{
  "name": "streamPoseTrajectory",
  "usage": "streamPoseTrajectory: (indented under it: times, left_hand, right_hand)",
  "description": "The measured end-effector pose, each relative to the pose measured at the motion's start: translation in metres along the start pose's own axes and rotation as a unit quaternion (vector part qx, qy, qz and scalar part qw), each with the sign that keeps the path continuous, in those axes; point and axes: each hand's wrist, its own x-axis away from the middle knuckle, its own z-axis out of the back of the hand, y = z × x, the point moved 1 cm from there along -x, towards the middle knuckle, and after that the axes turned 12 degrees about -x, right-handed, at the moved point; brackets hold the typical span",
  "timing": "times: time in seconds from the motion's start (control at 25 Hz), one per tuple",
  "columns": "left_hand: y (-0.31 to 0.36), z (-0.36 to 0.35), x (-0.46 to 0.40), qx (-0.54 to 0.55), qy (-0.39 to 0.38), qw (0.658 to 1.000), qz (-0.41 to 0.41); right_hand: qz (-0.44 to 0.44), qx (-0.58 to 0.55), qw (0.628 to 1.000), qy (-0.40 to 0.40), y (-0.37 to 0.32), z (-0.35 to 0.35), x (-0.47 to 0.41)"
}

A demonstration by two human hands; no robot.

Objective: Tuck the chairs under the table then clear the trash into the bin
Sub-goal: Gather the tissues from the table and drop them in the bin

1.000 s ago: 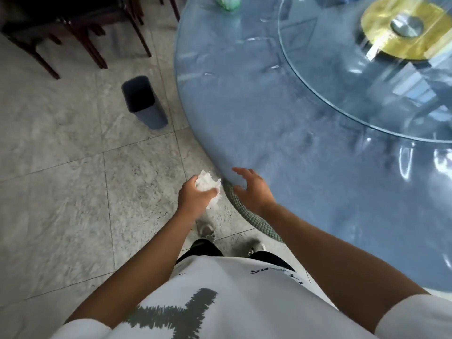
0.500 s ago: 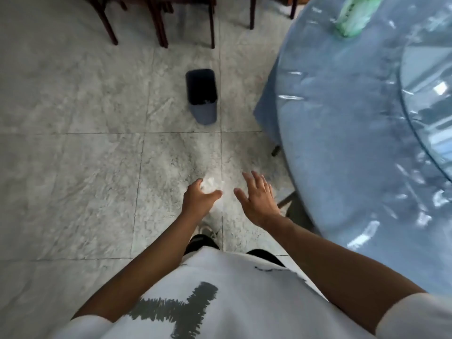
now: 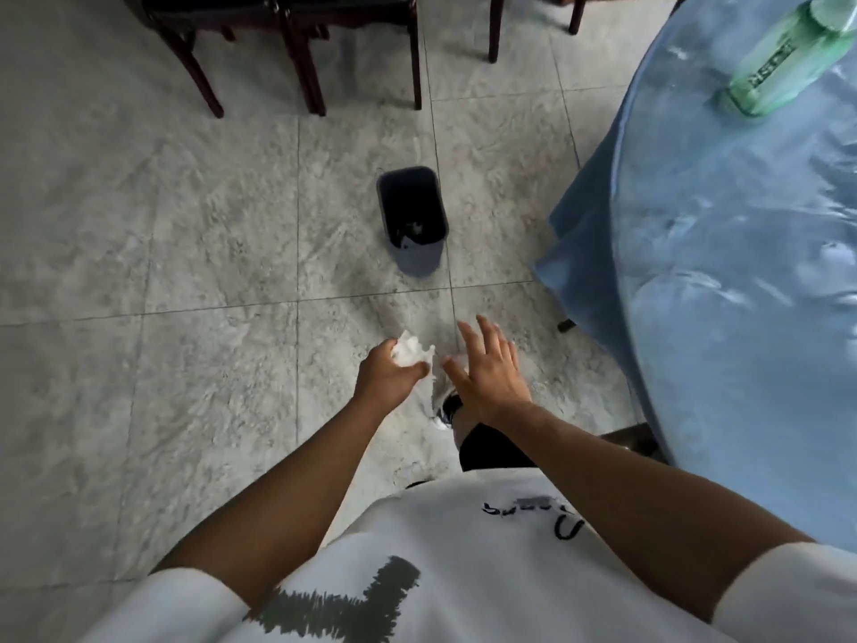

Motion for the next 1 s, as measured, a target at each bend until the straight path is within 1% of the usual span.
streamPoseTrajectory:
  times: [0.16, 0.24, 0.36, 0.52, 0.64, 0.68, 0.8, 0.92, 1.0]
  left_hand:
    - [0.056, 0.066, -0.088, -0.023, 0.007, 1.0, 0.018]
    - [0.084, 0.097, -0.13, -0.058, 0.012, 0.998, 0.027]
    - [0.117, 0.133, -0.181, -0.109, -0.001, 0.994, 0.031]
    - [0.154, 0.165, -0.262, -0.176, -0.036, 0.984, 0.0]
    - [0.174, 0.174, -0.314, -0.23, -0.067, 0.971, -0.024]
    - [0.18, 0.176, -0.336, -0.249, -0.08, 0.964, -0.038]
    - [0.192, 0.179, -0.414, -0.298, -0.12, 0.942, -0.093]
    - [0.197, 0.17, -0.505, -0.376, -0.177, 0.896, -0.157]
    - [0.199, 0.166, -0.555, -0.437, -0.195, 0.857, -0.191]
  right_hand:
    - [0.009, -0.043, 0.999, -0.007, -0.031, 0.003, -0.112]
    - [0.009, -0.058, 0.998, -0.021, -0.051, 0.012, -0.164]
    - [0.0, -0.057, 0.998, -0.033, -0.071, 0.031, -0.224]
    - [-0.043, -0.061, 0.997, -0.014, -0.089, 0.055, -0.289]
    - [-0.086, -0.027, 0.996, -0.012, -0.096, 0.061, -0.329]
    - [-0.106, -0.019, 0.994, -0.009, -0.098, 0.061, -0.344]
    - [-0.174, -0.005, 0.984, 0.035, -0.105, 0.05, -0.397]
    - [-0.259, -0.006, 0.962, 0.091, -0.106, 0.027, -0.45]
    - [-0.31, -0.035, 0.942, 0.122, -0.099, 0.007, -0.483]
